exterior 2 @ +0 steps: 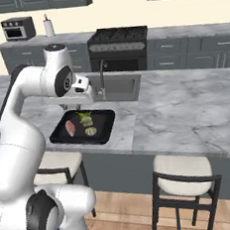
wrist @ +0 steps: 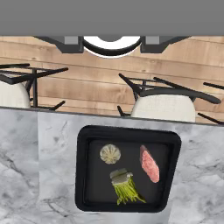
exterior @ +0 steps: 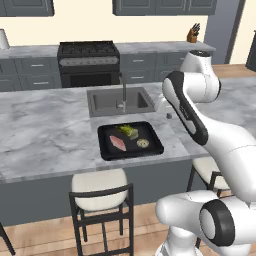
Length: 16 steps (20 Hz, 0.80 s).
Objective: Create a steak meal by picking up the steak and asparagus from the tray and placing them on the plate. Leave the dumpling on the tray.
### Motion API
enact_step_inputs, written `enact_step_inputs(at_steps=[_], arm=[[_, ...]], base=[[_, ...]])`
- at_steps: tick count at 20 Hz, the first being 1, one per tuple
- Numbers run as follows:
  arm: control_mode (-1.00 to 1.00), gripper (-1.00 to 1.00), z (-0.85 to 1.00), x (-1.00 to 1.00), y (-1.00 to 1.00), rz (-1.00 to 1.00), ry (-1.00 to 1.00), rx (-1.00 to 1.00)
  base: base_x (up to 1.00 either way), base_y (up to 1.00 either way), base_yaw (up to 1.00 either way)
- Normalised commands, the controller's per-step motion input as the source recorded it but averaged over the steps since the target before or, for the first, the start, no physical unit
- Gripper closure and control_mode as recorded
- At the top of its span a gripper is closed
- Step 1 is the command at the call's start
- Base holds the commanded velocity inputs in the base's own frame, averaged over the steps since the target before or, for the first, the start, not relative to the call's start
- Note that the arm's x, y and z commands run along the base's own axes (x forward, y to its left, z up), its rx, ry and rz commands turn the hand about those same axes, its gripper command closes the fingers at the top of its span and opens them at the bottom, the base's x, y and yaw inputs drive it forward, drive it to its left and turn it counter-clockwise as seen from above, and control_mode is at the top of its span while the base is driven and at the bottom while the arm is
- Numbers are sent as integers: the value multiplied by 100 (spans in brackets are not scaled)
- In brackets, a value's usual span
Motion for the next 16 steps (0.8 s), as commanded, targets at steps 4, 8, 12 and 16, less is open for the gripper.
enact_step_inputs(at_steps=[4, 8, 12, 16], arm=[[-100, -100, 0, -31, 0, 0, 0, 0], [-100, -100, -13, -58, 0, 0, 0, 0], [-100, -100, -23, -27, 0, 0, 0, 0], [-100, -100, -5, 0, 0, 0, 0, 0]], base=[[0, 0, 0], [0, 0, 0], [0, 0, 0], [0, 0, 0]])
